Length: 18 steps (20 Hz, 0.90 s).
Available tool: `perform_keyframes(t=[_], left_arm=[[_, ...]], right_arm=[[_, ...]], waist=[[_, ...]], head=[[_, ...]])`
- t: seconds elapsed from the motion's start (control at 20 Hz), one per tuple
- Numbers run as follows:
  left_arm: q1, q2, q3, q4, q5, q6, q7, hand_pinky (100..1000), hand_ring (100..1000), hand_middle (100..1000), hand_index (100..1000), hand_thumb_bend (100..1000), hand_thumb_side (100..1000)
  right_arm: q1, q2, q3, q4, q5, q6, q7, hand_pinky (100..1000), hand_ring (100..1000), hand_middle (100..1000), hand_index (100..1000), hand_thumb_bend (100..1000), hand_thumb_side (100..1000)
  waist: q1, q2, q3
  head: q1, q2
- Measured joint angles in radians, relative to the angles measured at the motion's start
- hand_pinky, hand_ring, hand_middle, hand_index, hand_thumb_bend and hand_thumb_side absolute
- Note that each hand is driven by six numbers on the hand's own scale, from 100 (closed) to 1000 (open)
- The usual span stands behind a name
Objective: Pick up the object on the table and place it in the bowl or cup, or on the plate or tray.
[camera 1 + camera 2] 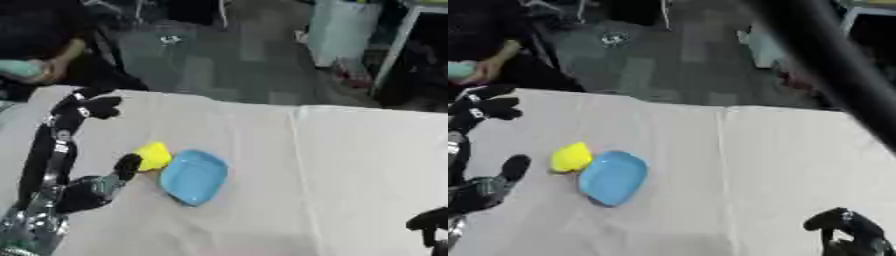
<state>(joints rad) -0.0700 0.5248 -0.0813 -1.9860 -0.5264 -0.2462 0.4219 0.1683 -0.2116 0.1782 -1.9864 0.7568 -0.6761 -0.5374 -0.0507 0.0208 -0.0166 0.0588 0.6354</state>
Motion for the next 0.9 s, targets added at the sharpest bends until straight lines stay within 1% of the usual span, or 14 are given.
perform_keyframes(t=[0.6, 0.8, 0.9], left_arm=[[0.000, 0.000, 0.000, 0.000, 0.000, 0.007, -0.004, 595, 633, 797, 796, 430, 854], [-0.005, 0.003, 0.012, 0.000, -0.002, 0.057, -0.005, 598, 637, 799, 797, 427, 858], [-0.008, 0.022, 0.018, 0.000, -0.009, 0.092, -0.011, 601, 641, 801, 797, 424, 862]], right_arm=[[0.000, 0.000, 0.000, 0.000, 0.002, 0.002, -0.002, 152, 414, 450, 139, 100, 971], [0.005, 0.000, -0.006, 0.000, 0.001, 0.005, -0.005, 154, 414, 450, 145, 100, 968], [0.008, 0.000, -0.012, 0.000, 0.000, 0.007, -0.007, 153, 414, 450, 143, 100, 969]], waist=[[0.000, 0.000, 0.000], [0.000, -0.001, 0.001], [0.000, -0.001, 0.001]], head=[[0.000, -0.006], [0.003, 0.012], [0.003, 0.024]])
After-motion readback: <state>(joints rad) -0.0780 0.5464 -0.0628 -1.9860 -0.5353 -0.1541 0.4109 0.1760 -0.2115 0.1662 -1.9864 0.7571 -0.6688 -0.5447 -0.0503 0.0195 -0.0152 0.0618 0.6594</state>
